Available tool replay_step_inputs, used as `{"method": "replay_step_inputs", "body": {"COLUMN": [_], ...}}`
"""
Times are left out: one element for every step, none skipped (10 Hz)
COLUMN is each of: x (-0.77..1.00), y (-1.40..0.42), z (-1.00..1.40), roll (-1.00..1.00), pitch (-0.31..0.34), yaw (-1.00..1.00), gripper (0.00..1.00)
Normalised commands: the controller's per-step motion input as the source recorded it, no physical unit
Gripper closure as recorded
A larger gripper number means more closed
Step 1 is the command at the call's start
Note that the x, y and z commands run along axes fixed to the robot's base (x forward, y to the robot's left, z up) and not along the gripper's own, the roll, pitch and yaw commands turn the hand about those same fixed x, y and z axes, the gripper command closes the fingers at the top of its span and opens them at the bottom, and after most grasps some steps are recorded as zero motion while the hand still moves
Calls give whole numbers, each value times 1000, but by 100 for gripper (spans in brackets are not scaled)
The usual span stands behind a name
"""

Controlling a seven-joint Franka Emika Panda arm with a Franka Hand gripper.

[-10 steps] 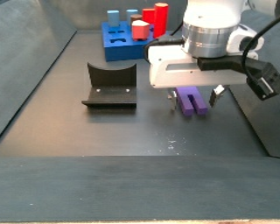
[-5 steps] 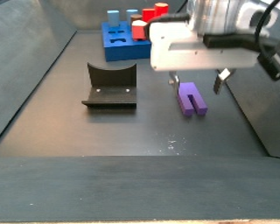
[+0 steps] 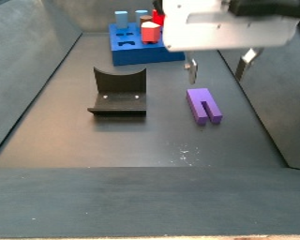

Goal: Pick up the double-square object. Move up. Rotate the double-square object. Place the double-square object on the fixture. Regrasp the double-square object. Move to above the board. Insert the double-square object.
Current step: Rotate the double-square object.

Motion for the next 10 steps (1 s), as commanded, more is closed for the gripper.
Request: {"method": "replay_step_inputs", "body": {"x": [-3,41,39,34,30,31,32,33,34,35], "y": [-11,3,0,-2,-2,-1,-1,0,0,1], "z": [-226,-211,-161,-84,-67,-65,-63,-60,-58,-57], "roll": [1,2,2,1,1,1,1,1,1,2], "pitch": [1,-1,-1,-1,-1,-1,-1,-1,-1,-1], "yaw": [1000,1000,1000,1000,1000,1000,1000,1000,1000,1000], "gripper": [0,0,0,0,0,0,0,0,0,0]}}
